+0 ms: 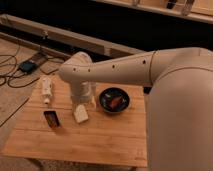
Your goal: Knock the eraser over
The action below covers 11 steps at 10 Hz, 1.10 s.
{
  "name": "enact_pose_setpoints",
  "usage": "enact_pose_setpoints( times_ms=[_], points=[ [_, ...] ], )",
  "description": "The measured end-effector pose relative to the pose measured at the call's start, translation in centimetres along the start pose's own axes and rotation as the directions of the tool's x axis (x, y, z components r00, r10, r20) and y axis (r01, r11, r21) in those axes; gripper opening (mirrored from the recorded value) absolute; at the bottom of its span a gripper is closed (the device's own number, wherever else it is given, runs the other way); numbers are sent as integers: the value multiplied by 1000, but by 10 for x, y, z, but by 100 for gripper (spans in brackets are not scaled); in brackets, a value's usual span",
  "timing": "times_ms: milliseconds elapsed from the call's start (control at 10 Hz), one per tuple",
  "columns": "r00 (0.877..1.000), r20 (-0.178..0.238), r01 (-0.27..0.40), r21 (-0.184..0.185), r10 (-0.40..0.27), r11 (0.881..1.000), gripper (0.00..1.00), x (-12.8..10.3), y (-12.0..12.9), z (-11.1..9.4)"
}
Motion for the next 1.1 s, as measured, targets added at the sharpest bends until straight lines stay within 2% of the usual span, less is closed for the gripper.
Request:
enact_pose_setpoints(
  times_ms=[400, 600, 700, 900, 1100],
  points=[
    [1000, 0, 1, -1, -1, 1000, 65, 0, 0, 0],
    [999, 0, 42, -9, -42, 999, 65, 6, 8, -3],
    [996, 0, 88, -23, -88, 996, 65, 13, 21, -4],
    [979, -14, 201, -36, -202, 979, 65, 35, 49, -3],
    [955, -33, 293, -25, -293, 956, 65, 55, 68, 4]
  ],
)
